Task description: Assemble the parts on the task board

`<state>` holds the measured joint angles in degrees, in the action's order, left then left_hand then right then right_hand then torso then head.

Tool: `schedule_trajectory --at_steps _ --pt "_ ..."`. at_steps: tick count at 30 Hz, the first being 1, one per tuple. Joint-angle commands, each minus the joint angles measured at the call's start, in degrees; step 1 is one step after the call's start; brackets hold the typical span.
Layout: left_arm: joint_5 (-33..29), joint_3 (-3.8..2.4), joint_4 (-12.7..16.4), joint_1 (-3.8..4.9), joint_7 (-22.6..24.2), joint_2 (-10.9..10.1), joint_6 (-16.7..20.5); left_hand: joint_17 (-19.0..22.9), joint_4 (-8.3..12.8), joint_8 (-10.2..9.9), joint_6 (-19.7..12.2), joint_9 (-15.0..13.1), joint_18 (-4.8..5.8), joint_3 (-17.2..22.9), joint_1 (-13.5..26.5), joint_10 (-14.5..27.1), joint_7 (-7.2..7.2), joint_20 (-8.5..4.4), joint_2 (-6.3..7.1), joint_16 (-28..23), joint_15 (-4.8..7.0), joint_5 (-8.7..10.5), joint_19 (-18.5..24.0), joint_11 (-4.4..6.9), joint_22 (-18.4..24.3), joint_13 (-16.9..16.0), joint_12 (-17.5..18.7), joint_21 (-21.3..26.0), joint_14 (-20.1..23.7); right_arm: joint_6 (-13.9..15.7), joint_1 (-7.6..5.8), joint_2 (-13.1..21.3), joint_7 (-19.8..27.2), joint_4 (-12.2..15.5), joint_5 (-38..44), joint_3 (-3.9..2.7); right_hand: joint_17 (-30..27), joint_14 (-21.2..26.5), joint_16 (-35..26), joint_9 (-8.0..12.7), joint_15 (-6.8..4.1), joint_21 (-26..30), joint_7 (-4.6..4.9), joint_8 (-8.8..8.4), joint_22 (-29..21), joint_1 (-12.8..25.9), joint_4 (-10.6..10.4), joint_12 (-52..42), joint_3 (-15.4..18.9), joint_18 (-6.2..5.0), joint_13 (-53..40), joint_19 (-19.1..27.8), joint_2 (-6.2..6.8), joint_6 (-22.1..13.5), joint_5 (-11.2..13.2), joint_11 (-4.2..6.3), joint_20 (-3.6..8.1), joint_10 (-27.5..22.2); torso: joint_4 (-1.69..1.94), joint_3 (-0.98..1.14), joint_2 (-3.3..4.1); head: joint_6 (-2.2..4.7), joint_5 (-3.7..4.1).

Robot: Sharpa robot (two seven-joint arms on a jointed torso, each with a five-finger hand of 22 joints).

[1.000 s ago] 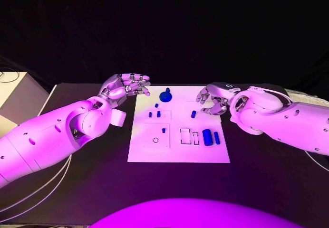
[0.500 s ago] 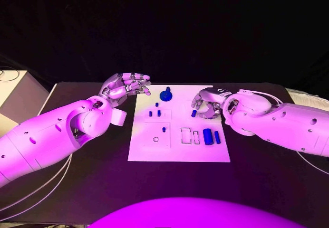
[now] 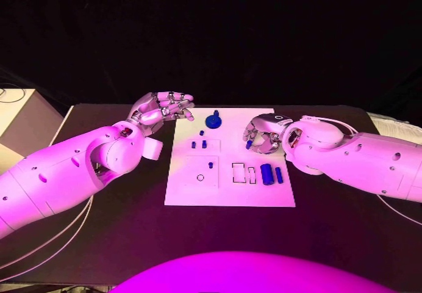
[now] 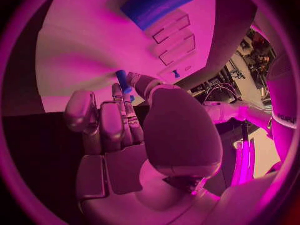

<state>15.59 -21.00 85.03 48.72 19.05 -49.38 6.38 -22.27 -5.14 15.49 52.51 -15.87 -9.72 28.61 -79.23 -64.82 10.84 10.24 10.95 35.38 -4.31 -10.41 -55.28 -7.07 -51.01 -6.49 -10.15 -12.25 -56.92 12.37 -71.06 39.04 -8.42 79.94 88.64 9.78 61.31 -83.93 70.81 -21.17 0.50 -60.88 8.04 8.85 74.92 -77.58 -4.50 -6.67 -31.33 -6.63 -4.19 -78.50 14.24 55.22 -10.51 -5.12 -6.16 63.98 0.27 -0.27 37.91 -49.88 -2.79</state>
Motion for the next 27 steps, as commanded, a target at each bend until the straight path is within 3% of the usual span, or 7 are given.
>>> schedule_trajectory --at_steps 1,7,8,9,10,16,27 --pt "0.08 -0.03 0.05 0.0 0.35 0.09 -0.85 -0.05 -0.13 -0.33 0.08 0.09 -0.51 -0.09 0.06 0.05 0.26 0.23 -0.22 -0.19 -0.19 -0.01 -0.19 -0.44 0.05 -0.05 0.24 0.32 -0.06 -0.47 0.07 -0.16 0.69 0.33 0.72 0.01 0.28 -0.76 0.43 -0.19 -0.31 -0.58 -0.01 0.49 2.11 -0.01 0.03 -0.43 -0.68 1.24 -0.05 -0.68 -0.65 0.98 -0.11 0.14 0.06 0.76 0.0 0.02 -0.03 -0.03 -0.07" --pt "0.08 -0.03 0.04 0.0 0.31 0.01 -0.82 -0.05 -0.13 -0.33 0.08 0.09 -0.51 -0.09 0.06 0.05 0.26 0.23 -0.22 -0.19 -0.19 -0.01 -0.19 -0.44 0.05 -0.05 0.24 0.32 -0.06 -0.25 0.1 -0.2 -0.07 0.13 1.42 0.02 0.88 -0.87 1.18 -0.75 -0.65 -1.75 -0.15 1.63 2.93 -0.91 0.6 -0.81 -2.36 1.44 -0.2 -1.14 -1.83 3.01 0.31 0.56 0.38 2.88 -0.02 -0.01 -0.02 0.0 -0.04" --pt "0.08 -0.03 0.03 0.0 0.3 0.01 -0.82 -0.05 -0.13 -0.33 0.08 0.09 -0.51 -0.09 0.06 0.05 0.26 0.23 -0.22 -0.19 -0.19 -0.01 -0.19 -0.44 0.05 -0.05 0.24 0.32 -0.06 -0.23 0.11 -0.2 -0.25 0.1 1.65 0.02 1.08 -0.91 1.41 -1.0 -0.85 -2.17 -0.29 2.11 3.22 -1.39 1.0 -1.07 -2.86 1.5 -0.34 -1.28 -2.41 3.8 1.22 0.79 0.53 3.82 -0.02 -0.01 -0.02 0.0 -0.04" --pt "0.08 -0.03 0.03 0.0 0.3 0.0 -0.82 -0.05 -0.13 -0.33 0.08 0.09 -0.51 -0.09 0.06 0.05 0.26 0.23 -0.22 -0.19 -0.19 -0.01 -0.19 -0.44 0.05 -0.05 0.24 0.32 -0.06 -0.22 0.12 -0.21 -0.41 0.08 1.84 0.02 1.12 -0.9 1.53 -1.15 -1.03 -2.42 -0.39 2.35 3.46 -1.76 1.38 -1.07 -3.65 1.55 -0.41 -1.34 -2.92 4.18 3.79 0.93 0.71 4.41 -0.01 -0.01 -0.01 0.0 -0.04" --pt "0.08 -0.03 0.04 0.0 0.29 -0.01 -0.82 -0.05 -0.13 -0.33 0.08 0.09 -0.51 -0.09 0.06 0.05 0.26 0.23 -0.22 -0.19 -0.19 -0.01 -0.19 -0.44 0.05 -0.05 0.24 0.32 -0.06 -0.22 0.13 -0.22 -0.49 0.07 1.95 0.02 1.17 -0.9 1.61 -1.21 -1.07 -2.56 -0.43 2.44 3.59 -1.84 1.54 -1.07 -4.0 1.58 -0.45 -1.38 -3.07 4.33 4.21 1.02 0.76 4.68 0.0 -0.01 0.01 -0.01 -0.04" --pt "0.08 -0.03 0.04 0.0 0.25 -0.03 -0.84 -0.05 -0.13 -0.33 0.08 0.09 -0.51 -0.09 0.06 0.05 0.26 0.23 -0.22 -0.19 -0.19 -0.01 -0.19 -0.44 0.05 -0.05 0.24 0.32 -0.06 -0.35 0.27 -0.47 -0.97 -0.01 2.91 0.02 1.38 -0.91 1.97 -1.84 -1.5 -3.19 -0.7 3.35 4.3 -3.04 3.33 -1.25 -5.8 1.65 -0.88 -1.48 -4.79 5.46 4.97 1.52 1.21 6.47 0.04 0.03 0.04 -0.02 -0.01" --pt "0.08 -0.03 0.02 0.0 0.18 -0.05 -0.85 -0.14 -0.15 -0.36 0.06 0.1 -0.52 -0.09 0.02 0.06 0.26 0.24 -0.26 -0.29 -0.2 -0.03 -0.22 -0.44 0.13 -0.07 0.29 0.42 -0.06 1.04 0.64 -0.93 -1.62 0.17 3.54 0.03 1.27 -0.88 1.99 -2.23 -1.62 -3.54 -0.85 3.89 4.69 -2.79 3.68 -1.27 -6.43 1.7 -1.11 -1.51 -5.68 6.05 5.41 1.72 1.35 7.23 -0.01 0.02 0.01 -0.12 0.09"
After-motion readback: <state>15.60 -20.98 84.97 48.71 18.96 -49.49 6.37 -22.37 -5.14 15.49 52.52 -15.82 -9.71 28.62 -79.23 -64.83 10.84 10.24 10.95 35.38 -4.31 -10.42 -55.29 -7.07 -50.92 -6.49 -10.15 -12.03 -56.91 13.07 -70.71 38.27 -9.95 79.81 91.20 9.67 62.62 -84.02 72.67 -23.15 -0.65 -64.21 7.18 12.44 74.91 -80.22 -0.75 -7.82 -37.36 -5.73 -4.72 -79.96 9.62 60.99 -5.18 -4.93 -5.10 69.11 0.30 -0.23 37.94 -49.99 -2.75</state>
